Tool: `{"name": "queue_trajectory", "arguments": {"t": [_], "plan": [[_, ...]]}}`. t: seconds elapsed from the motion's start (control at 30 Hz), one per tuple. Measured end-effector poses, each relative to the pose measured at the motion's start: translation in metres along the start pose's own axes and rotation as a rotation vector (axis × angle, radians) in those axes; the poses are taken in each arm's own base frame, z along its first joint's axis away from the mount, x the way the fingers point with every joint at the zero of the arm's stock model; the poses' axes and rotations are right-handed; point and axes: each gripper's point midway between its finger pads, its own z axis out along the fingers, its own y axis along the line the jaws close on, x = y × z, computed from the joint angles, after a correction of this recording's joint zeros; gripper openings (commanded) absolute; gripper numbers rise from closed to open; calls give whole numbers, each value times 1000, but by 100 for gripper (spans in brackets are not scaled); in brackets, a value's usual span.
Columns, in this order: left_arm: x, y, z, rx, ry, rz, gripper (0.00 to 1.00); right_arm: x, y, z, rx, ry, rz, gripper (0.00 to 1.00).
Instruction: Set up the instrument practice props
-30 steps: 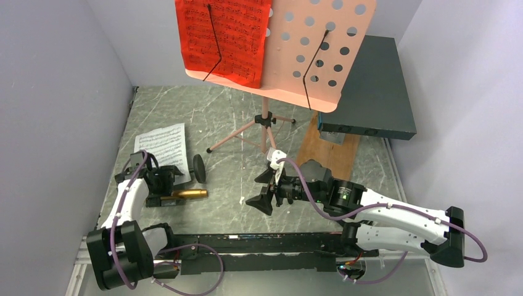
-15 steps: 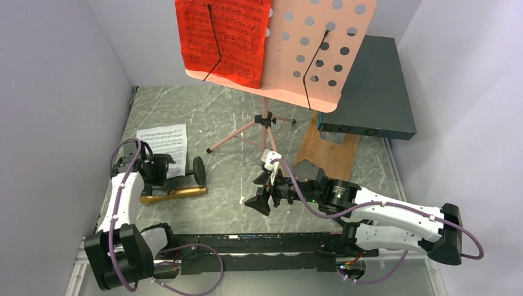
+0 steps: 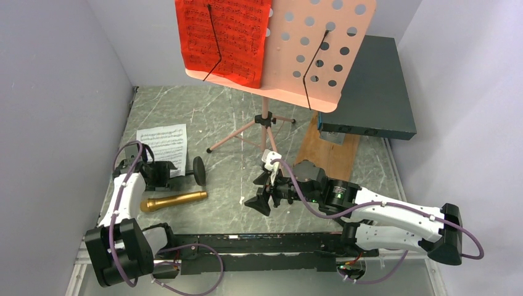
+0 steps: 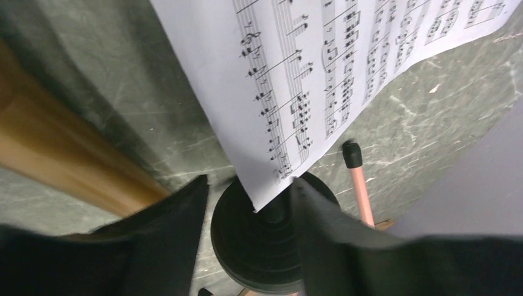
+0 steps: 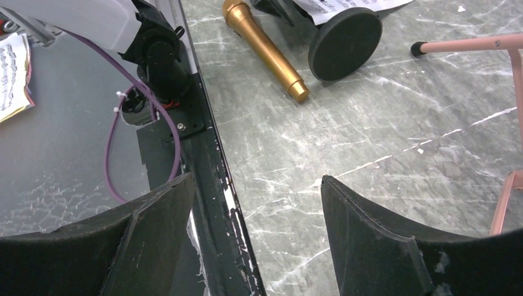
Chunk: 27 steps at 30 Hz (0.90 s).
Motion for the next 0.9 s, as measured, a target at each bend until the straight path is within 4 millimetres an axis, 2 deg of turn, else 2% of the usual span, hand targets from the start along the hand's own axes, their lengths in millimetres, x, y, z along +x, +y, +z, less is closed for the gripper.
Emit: {"name": "queue_trajectory", "arguments": {"t": [0.17,0.23,0.3,0.43,0.63,0.77,0.9], "plan": [[-4,-8,0,35,-9,8,8,-2,1,-2,-2,-8,-2,77],[-5,-9,0,38,-18,26,0,-2,1,-2,-3,-8,-2,77],[-9,-10,-4,32,-40,61,0,-2,1,-2,-2,-8,-2,77],[-24,-25,-20,50,-115,144,0,-2,1,-2,-1,-8,-3,77],[-45,-63,-66,121,-273,357,0,-2,1,-2,1,-7,-5,77],[-38,-91,-105,208,-331,585,0,2,-1,0,10,9,-4,78],[-19,-109,-143,328,-349,834,0,7,-4,5,19,36,-9,78]]}}
